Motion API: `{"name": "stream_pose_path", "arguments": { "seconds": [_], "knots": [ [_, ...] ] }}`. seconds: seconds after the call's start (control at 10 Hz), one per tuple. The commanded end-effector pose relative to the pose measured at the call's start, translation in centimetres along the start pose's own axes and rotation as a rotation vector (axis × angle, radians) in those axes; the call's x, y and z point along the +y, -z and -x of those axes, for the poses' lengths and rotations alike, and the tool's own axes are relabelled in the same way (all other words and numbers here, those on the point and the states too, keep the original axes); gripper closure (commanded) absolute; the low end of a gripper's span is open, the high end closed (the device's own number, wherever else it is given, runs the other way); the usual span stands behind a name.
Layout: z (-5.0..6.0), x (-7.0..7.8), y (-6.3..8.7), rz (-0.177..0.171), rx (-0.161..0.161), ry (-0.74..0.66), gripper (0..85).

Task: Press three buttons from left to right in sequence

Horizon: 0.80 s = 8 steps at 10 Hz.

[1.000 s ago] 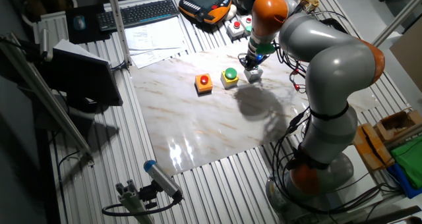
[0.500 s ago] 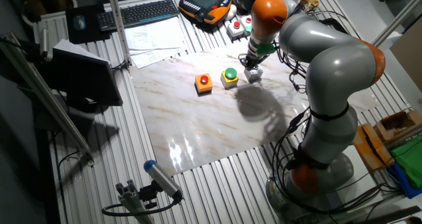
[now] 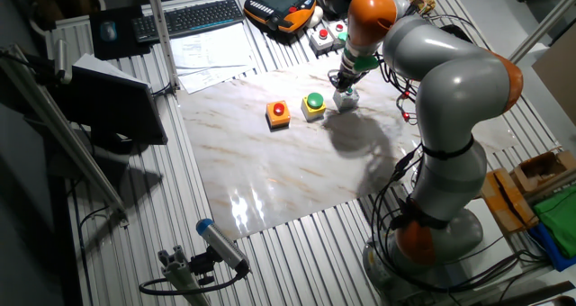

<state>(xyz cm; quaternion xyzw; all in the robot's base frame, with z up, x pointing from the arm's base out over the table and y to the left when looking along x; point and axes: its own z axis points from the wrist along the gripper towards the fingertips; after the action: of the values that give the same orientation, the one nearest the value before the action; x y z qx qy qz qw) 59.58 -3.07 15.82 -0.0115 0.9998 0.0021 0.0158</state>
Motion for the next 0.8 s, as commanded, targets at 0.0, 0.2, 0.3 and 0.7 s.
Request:
{"name": "stream_pose_path", "arguments": {
  "seconds": [0.0,0.2,0.3,0.7],
  "knots": [
    [0.2,-0.4,-0.4,0.011,-0.001,0.008,84.3],
    [0.7,-1.3,-0.7,0.031,0.007,0.015,84.3],
    [0.7,-1.3,-0.7,0.032,0.006,0.014,79.3],
    [0.8,-1.5,-1.1,0.031,-0.008,-0.002,27.3]
  ]
}}
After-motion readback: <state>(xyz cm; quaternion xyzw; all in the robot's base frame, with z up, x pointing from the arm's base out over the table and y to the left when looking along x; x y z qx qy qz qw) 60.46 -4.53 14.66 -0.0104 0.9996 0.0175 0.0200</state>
